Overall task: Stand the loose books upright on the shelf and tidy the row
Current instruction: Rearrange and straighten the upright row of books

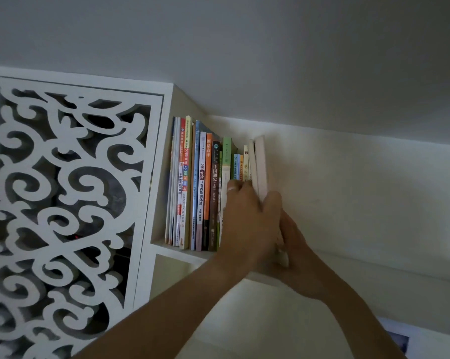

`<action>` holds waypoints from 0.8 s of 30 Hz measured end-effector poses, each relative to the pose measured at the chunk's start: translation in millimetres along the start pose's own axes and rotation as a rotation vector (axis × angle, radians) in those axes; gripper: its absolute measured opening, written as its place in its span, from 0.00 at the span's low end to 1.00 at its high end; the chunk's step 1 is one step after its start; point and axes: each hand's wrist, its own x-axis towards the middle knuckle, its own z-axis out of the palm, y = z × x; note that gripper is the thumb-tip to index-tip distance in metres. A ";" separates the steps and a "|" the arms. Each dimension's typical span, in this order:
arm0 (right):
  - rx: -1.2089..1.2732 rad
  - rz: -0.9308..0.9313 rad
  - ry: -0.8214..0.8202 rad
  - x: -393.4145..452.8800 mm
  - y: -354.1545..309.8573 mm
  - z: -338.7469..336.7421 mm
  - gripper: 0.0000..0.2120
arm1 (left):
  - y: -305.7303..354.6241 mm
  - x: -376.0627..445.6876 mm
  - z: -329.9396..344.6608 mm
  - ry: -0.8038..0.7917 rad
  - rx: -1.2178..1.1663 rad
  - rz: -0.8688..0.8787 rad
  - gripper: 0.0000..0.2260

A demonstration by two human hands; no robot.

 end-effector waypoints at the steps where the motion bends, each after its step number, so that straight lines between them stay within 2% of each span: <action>1: 0.003 0.004 0.030 2.9 0.9 2.0 0.54 | 5.1 9.7 -2.2 -0.012 0.002 -0.029 0.09; 3: -0.081 0.020 0.186 11.1 -1.3 6.1 0.46 | 13.0 26.1 -8.4 -0.058 -0.045 -0.067 0.13; 5: -0.210 0.040 0.339 15.5 -7.2 6.6 0.37 | 18.2 31.5 -13.1 -0.133 -0.193 -0.059 0.21; 7: -0.182 0.124 0.414 20.3 -15.9 4.7 0.31 | 15.5 29.1 -14.0 -0.200 -0.342 -0.061 0.28; 9: -0.172 0.158 0.464 27.9 -24.6 3.4 0.28 | 1.0 24.3 -9.9 -0.145 -0.264 0.009 0.26; 11: -0.191 0.152 0.459 35.6 -34.1 4.6 0.26 | -25.2 21.7 -3.1 0.010 0.001 0.178 0.17; 13: -0.223 0.152 0.436 43.4 -35.5 7.7 0.27 | -49.9 18.2 1.6 0.073 0.177 0.283 0.11; 16: -0.211 0.122 0.353 50.7 -26.2 15.2 0.32 | -74.1 14.7 2.4 0.039 0.187 0.365 0.14; 18: -0.103 0.116 0.268 51.0 -20.1 18.3 0.36 | -82.5 14.2 0.9 0.009 0.182 0.409 0.15; 24: 0.287 0.160 0.138 29.5 6.6 6.3 0.24 | -97.1 12.1 10.7 0.055 0.222 0.471 0.17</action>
